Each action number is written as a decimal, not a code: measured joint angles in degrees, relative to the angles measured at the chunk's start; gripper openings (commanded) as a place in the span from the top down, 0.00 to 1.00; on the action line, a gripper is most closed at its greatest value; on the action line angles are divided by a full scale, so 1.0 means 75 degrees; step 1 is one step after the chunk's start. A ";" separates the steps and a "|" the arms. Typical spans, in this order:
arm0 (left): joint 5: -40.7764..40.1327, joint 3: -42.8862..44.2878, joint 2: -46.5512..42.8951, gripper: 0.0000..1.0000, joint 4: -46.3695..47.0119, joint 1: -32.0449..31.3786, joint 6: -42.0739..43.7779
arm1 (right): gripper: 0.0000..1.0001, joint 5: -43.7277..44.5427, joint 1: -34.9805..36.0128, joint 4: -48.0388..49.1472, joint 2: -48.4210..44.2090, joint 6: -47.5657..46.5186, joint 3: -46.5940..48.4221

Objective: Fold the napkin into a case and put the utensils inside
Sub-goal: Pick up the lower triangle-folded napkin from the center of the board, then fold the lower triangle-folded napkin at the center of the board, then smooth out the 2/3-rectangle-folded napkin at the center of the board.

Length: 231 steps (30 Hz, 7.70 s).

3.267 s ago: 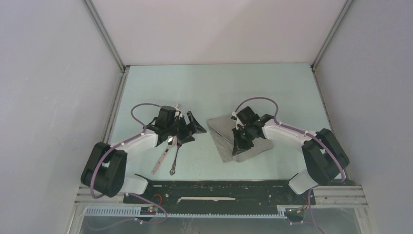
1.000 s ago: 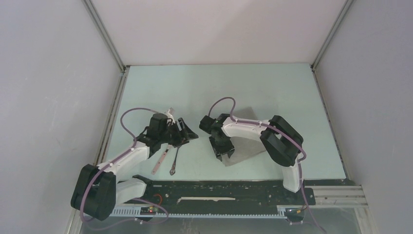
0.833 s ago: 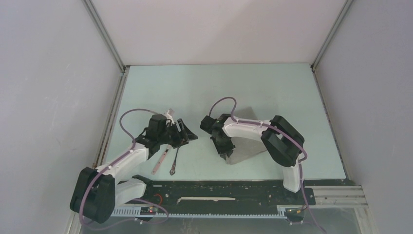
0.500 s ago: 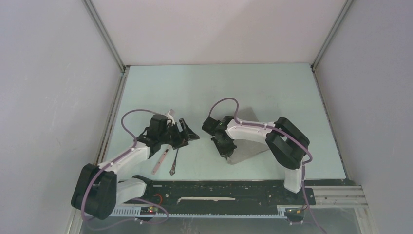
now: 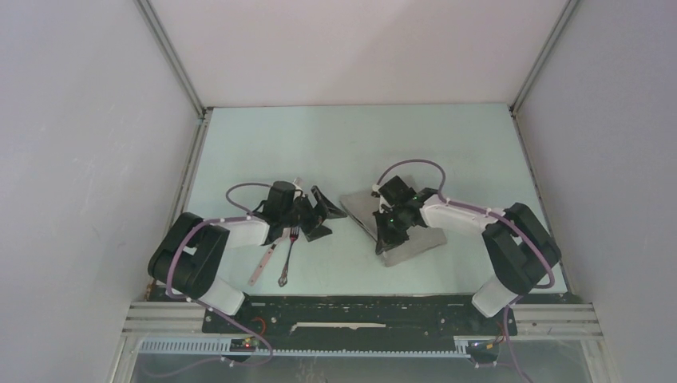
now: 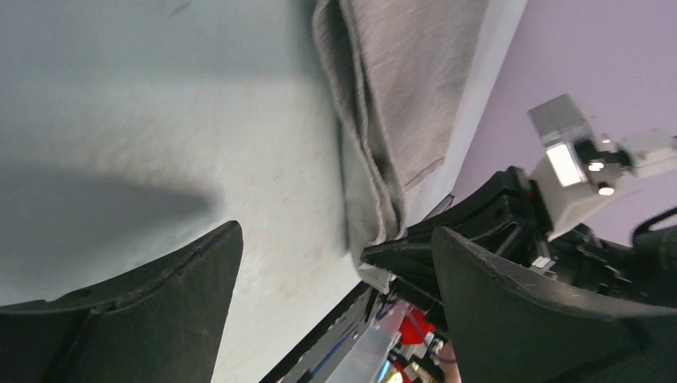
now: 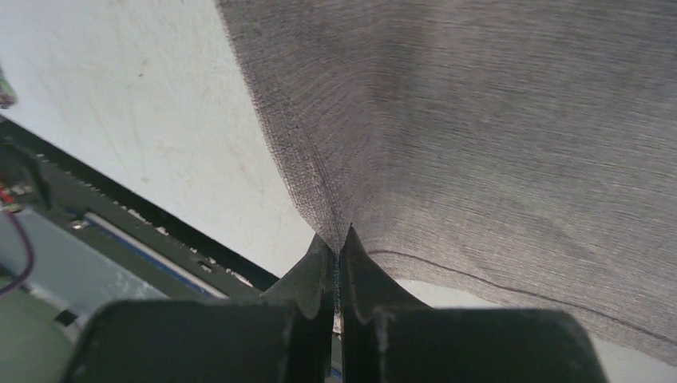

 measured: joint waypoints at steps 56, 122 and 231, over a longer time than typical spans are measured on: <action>-0.1781 0.3500 0.2092 0.63 -0.1708 -0.0863 -0.0259 | 1.00 -0.2256 -0.3133 0.1139 -0.0530 -0.0568 -0.1612; -0.1545 0.7385 0.5176 1.00 -0.2550 -0.1585 -0.0323 | 0.75 -0.1215 -0.3386 0.0845 -0.0924 -0.0571 -0.1827; 0.1274 0.7490 0.6881 0.99 0.0793 -0.0836 -0.2410 | 0.51 -0.2827 -0.3850 0.2871 -0.1061 0.1186 -0.2856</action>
